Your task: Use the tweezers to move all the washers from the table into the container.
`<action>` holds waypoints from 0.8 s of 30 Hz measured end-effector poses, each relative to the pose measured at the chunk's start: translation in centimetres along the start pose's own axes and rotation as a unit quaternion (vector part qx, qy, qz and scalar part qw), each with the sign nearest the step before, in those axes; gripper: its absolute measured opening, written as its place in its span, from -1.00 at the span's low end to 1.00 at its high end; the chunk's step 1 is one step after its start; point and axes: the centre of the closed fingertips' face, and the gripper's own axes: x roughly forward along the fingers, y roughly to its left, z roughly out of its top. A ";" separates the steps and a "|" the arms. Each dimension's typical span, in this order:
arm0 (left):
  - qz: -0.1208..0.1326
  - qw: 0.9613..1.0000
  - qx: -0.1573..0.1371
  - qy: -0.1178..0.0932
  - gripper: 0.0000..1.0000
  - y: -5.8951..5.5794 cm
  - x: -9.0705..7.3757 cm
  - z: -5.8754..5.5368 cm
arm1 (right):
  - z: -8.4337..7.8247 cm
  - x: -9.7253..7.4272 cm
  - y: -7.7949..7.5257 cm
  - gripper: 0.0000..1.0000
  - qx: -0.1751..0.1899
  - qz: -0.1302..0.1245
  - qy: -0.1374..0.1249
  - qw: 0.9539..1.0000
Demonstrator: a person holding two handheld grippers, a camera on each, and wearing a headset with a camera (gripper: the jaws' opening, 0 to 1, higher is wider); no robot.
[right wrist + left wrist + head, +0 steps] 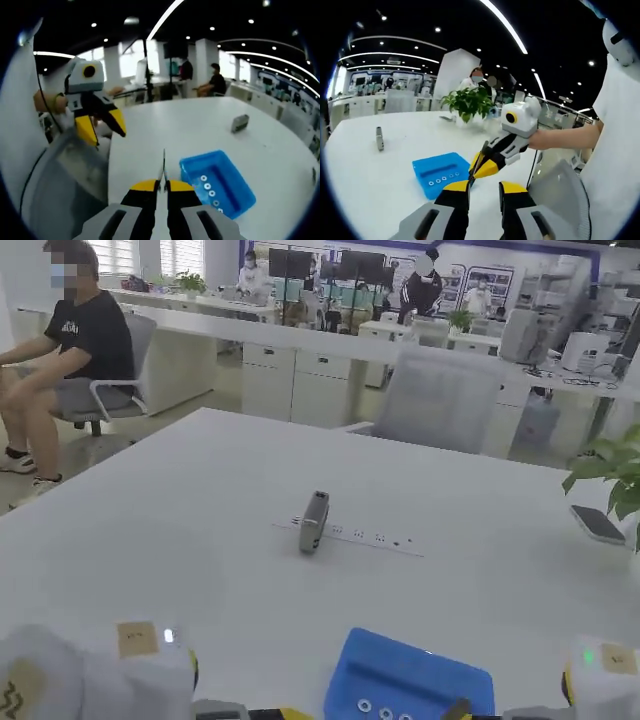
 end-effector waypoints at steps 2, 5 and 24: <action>-0.018 1.000 0.014 0.014 -0.60 -0.7 0.6 -0.2 | -0.9 -0.1 0.6 -0.93 -0.016 0.008 0.016 1.000; -0.042 0.998 0.031 0.030 -0.58 -1.7 1.6 -0.5 | -2.1 -0.1 1.5 -0.93 -0.033 0.023 0.044 0.998; -0.109 0.981 0.120 0.108 -0.77 -4.2 5.2 -2.0 | -5.9 0.0 5.6 -0.93 -0.122 0.066 0.135 0.981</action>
